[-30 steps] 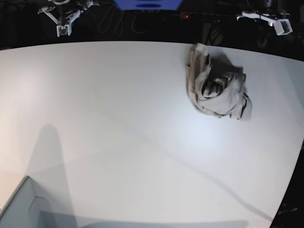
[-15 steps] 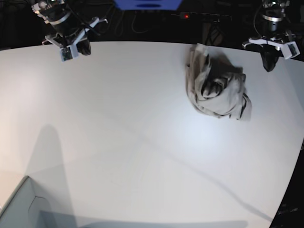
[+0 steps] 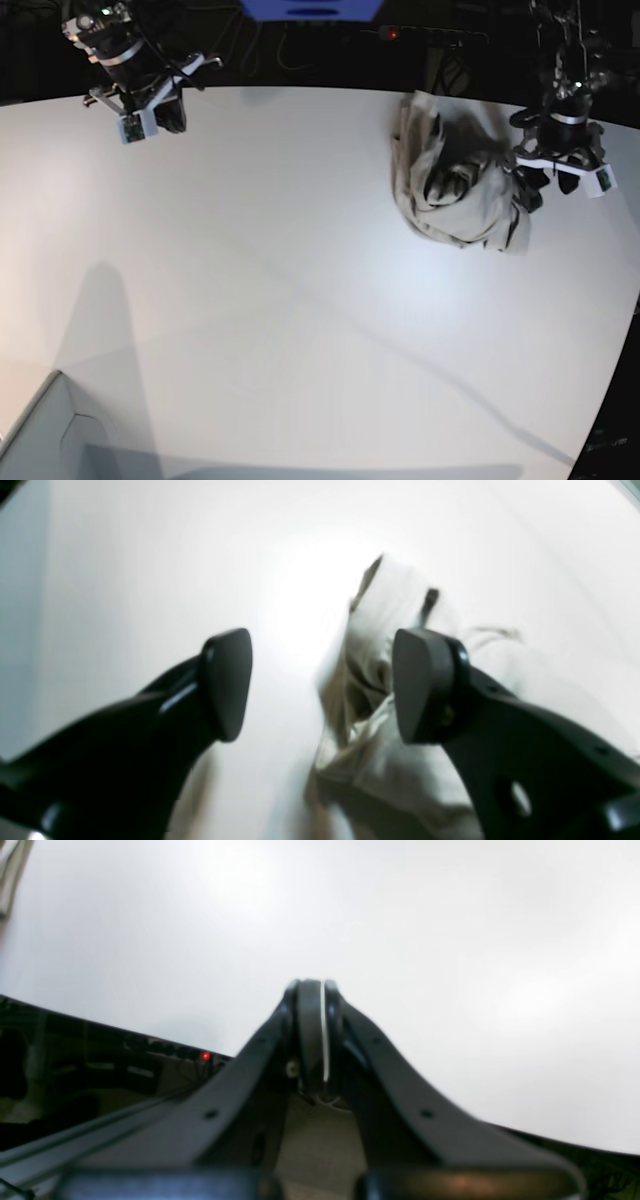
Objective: Layout the t-shirt on the table in an organized manner, then fold the t-shirt properly
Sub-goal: 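Lower the left gripper onto the crumpled beige t-shirt and grasp it, then drag the grasped shirt with the left gripper away from the robot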
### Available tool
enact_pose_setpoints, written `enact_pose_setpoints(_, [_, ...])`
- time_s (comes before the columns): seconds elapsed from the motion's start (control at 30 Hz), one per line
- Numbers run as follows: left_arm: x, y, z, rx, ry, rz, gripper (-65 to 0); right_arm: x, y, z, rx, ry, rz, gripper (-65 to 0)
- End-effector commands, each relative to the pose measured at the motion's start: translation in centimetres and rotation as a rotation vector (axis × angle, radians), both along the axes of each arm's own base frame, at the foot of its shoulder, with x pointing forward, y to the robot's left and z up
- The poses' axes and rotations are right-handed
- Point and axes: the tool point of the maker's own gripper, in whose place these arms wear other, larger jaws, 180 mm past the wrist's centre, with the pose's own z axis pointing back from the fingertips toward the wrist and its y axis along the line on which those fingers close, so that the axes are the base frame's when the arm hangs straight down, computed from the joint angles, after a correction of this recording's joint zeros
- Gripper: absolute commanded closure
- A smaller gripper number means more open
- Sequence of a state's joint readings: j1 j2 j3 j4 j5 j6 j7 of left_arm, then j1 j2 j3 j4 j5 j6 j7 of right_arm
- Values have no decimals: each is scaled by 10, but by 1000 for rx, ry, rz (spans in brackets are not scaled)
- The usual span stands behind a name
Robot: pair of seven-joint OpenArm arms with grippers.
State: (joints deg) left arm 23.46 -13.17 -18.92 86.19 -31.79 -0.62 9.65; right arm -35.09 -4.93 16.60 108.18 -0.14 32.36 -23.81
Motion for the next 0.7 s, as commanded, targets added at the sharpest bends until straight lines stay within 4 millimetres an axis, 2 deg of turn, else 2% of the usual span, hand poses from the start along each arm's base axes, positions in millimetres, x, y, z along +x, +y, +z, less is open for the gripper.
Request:
enact_pose_setpoints(0.0, [-1, 5, -1, 15, 0, 4, -426, 2, 4, 8, 16, -32, 22, 0])
enact_pose_setpoints(0.13, [-1, -24, -22, -41, 28, -112, -398, 1, 7, 7, 24, -29, 17, 0])
enact_pose_setpoints(0.3, [5, -40, -38, -99, 36, -187, -216, 2, 12, 7, 41, -30, 1, 0])
enact_pose_setpoints(0.43, [1, -51, -50, -117, 67, -211, -107, 3, 13, 8, 44, -34, 5, 0])
enact_pose_setpoints(0.5, [-4, -55, -52, -125, 76, -210, -10, 3, 12, 8, 40, -34, 8, 0])
enact_pose_setpoints(0.57, [-12, -65, -51, -144, 70, -208, -3, 3, 9, 8, 33, -33, 8, 0])
enact_pose_setpoints(0.67, [-12, -85, -32, -171, 16, -214, -2, 2, 2, 7, 4, -30, 35, 0])
